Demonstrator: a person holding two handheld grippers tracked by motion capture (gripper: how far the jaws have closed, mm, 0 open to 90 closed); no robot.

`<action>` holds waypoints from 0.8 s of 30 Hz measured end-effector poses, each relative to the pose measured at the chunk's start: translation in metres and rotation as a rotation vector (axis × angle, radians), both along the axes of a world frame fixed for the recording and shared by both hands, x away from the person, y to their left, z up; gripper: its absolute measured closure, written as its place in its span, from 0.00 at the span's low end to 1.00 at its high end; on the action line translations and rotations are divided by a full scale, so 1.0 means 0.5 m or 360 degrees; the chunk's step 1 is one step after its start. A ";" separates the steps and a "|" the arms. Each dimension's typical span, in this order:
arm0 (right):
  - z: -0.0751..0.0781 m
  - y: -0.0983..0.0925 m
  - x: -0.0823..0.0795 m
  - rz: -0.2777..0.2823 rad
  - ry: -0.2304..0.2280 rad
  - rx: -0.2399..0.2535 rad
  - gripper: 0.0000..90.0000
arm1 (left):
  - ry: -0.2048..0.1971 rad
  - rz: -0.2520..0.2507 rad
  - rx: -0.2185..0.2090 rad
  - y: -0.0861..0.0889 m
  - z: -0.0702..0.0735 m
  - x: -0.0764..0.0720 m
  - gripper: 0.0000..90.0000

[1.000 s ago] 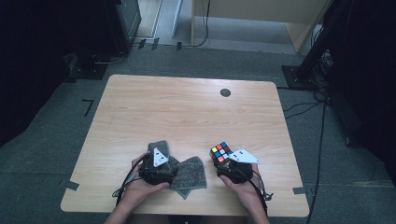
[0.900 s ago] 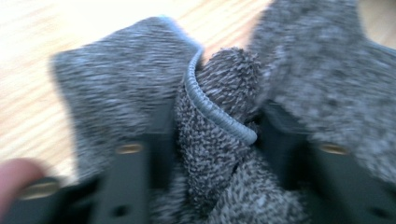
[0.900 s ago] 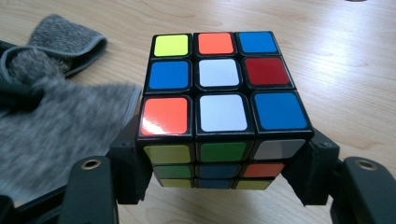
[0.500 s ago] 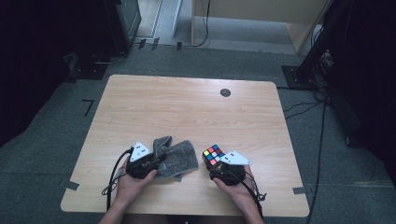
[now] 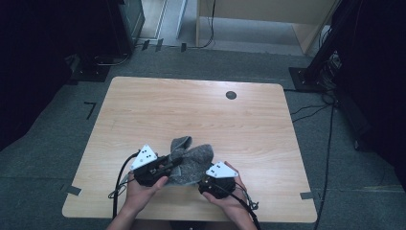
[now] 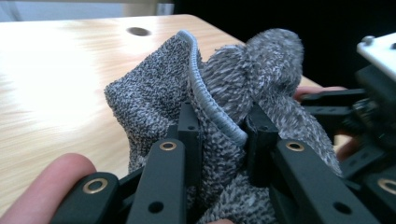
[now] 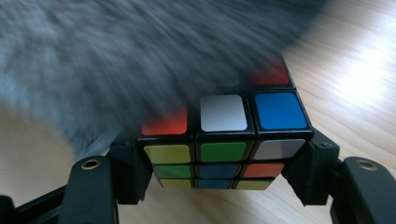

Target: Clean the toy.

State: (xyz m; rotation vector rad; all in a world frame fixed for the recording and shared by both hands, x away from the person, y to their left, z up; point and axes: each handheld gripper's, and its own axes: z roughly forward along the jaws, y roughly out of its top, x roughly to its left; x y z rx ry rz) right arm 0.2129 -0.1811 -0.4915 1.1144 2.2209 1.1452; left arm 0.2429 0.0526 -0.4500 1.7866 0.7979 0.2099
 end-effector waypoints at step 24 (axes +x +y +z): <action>0.032 0.012 -0.032 0.0113 -0.0261 0.0040 0.38 | 0.0284 -0.0076 -0.0206 -0.016 0.003 0.016 0.68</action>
